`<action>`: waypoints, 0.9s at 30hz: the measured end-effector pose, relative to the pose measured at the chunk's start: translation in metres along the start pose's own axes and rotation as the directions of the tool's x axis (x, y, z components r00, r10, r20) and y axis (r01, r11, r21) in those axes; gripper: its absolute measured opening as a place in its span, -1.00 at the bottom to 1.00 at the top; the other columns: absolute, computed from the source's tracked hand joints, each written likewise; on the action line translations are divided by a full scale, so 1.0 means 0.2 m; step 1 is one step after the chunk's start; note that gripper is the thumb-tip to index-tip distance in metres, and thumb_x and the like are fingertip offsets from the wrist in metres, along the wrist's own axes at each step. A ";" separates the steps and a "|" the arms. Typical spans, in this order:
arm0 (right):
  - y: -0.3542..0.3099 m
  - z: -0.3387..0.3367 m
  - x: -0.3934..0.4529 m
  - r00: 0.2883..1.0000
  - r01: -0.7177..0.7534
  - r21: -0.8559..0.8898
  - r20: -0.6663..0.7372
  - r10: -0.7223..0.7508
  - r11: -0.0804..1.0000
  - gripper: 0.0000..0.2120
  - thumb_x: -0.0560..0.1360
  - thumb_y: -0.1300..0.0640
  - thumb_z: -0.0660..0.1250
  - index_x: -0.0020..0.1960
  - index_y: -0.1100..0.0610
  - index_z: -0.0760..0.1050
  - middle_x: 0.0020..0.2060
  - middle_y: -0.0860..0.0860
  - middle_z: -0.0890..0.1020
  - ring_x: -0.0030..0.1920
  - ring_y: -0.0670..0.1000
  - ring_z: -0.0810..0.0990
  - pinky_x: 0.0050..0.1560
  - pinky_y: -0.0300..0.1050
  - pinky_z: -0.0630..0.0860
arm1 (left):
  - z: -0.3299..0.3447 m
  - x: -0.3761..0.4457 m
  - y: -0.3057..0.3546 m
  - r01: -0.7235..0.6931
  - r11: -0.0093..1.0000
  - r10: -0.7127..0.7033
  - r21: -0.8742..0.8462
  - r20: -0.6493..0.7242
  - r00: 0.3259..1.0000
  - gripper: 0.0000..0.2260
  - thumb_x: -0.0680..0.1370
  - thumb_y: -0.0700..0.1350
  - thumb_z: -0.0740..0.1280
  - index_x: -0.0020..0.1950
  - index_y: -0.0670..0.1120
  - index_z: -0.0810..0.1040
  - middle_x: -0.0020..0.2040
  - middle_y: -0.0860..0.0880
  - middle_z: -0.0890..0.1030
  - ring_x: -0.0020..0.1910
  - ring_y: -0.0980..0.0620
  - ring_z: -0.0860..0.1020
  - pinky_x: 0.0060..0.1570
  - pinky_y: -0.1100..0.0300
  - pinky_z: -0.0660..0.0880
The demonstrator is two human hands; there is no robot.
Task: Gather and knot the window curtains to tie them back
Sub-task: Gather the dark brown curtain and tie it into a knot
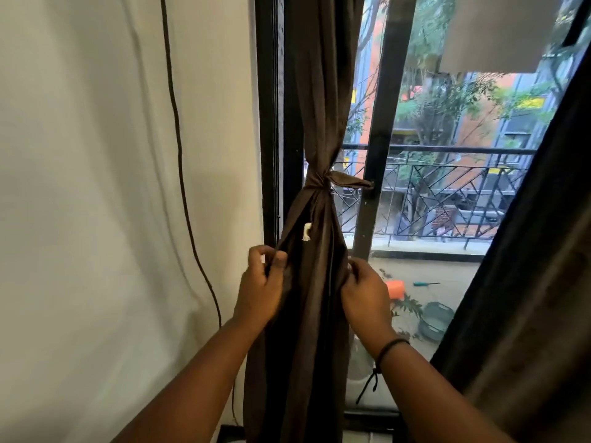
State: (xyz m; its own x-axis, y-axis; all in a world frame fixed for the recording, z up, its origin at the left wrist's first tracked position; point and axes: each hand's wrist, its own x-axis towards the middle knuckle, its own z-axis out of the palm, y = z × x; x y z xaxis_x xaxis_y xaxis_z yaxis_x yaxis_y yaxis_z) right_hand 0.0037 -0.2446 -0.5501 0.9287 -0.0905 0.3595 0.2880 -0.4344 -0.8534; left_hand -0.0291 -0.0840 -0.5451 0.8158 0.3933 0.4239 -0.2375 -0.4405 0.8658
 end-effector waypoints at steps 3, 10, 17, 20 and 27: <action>0.05 -0.05 -0.13 0.985 0.171 0.181 -0.023 -0.169 0.969 -0.78 0.53 -0.15 0.22 -0.02 -0.01 0.44 -0.12 -0.03 0.56 -0.16 -0.21 0.53 -0.12 -0.26 0.49 | 0.10 -0.13 0.01 0.013 0.999 -0.017 0.043 0.097 0.995 -0.65 0.52 0.20 0.24 0.20 0.04 0.47 -0.12 0.09 0.60 -0.15 0.14 0.58 -0.13 0.34 0.50; 0.16 -0.19 -0.17 0.974 0.225 0.231 -0.059 -0.217 0.947 -0.81 0.54 0.01 0.18 -0.23 0.00 0.44 -0.39 -0.09 0.50 -0.33 -0.09 0.49 -0.34 -0.20 0.31 | 0.19 -0.28 0.13 0.136 0.990 -0.132 0.046 -0.086 0.987 -0.81 0.61 0.01 0.19 -0.05 0.00 0.55 -0.21 0.06 0.59 -0.21 0.09 0.56 -0.26 0.40 0.44; 0.10 -0.58 0.19 0.942 0.214 0.077 -0.279 -0.185 0.974 -0.78 0.61 0.22 0.10 -0.02 0.27 0.49 -0.09 0.27 0.60 -0.08 0.24 0.53 -0.26 -0.18 0.14 | -0.10 -0.22 0.22 -0.004 0.909 0.086 0.418 -0.178 0.980 -0.79 0.62 -0.05 0.16 0.01 -0.12 0.54 -0.19 -0.14 0.62 -0.22 -0.10 0.57 -0.16 0.04 0.51; 0.07 -0.73 0.27 0.846 0.444 -0.107 -0.278 -0.455 0.890 -0.72 0.58 0.06 0.10 -0.10 0.22 0.48 -0.24 0.25 0.58 -0.21 0.27 0.54 -0.29 -0.13 0.14 | -0.23 -0.16 0.27 -0.028 0.789 0.149 0.614 -0.147 0.978 -0.80 0.61 -0.13 0.13 0.03 -0.15 0.52 -0.14 -0.15 0.61 -0.18 -0.12 0.56 -0.14 0.03 0.50; 0.19 -0.79 0.29 0.800 0.566 -0.404 0.055 -0.598 0.719 -0.53 0.38 -0.43 0.08 -0.30 -0.01 0.30 -0.52 -0.01 0.42 -0.40 0.18 0.55 -0.41 -0.18 0.20 | -0.39 -0.17 0.26 -0.050 0.576 0.122 0.816 -0.026 0.992 -0.81 0.61 -0.05 0.13 0.02 -0.11 0.49 -0.17 -0.13 0.60 -0.18 -0.18 0.56 -0.24 0.11 0.40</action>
State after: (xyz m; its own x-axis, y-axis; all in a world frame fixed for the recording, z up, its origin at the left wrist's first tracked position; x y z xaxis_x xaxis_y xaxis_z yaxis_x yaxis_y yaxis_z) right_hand 0.0308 -0.4075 -0.5024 0.5832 0.2371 0.7769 0.6379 -0.7258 -0.2574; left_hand -0.1097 -0.0568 -0.4933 0.7669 0.3573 0.5332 0.2533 -0.9317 0.2602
